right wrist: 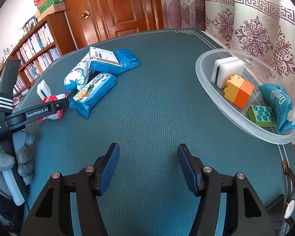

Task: Organize objects
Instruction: 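Grasp the red Balloon glue packet with the left gripper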

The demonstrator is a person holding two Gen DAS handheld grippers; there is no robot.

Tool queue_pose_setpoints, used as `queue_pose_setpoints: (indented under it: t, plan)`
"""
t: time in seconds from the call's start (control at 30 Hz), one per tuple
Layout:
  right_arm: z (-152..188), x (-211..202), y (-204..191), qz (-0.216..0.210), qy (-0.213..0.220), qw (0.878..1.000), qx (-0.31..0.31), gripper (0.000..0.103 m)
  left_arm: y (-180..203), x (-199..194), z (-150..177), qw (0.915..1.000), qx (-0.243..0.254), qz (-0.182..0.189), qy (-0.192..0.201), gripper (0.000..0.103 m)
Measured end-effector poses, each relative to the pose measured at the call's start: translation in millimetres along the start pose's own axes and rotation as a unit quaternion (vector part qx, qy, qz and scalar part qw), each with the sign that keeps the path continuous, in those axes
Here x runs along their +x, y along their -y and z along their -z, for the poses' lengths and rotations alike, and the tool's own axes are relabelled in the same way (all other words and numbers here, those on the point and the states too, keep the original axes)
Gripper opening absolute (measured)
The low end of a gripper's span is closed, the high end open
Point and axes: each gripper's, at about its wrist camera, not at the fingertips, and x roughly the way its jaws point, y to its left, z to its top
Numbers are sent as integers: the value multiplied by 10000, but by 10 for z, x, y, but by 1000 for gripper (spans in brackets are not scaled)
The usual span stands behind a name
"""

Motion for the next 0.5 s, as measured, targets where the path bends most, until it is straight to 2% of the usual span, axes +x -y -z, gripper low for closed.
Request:
queue_pose_setpoints:
  t: [0.13, 0.33, 0.5]
  plan:
    - [-50, 40, -56, -41, -33, 10000, -48, 62, 21, -37, 31, 9999, 82, 34, 52, 65]
    - [-169, 113, -225, -183, -29, 9996, -201, 62, -31, -100, 42, 9999, -35, 83, 148, 58]
    - [-296, 246, -346, -372, -60, 9991, -198, 62, -95, -151, 40, 9995, -197, 58, 248, 56]
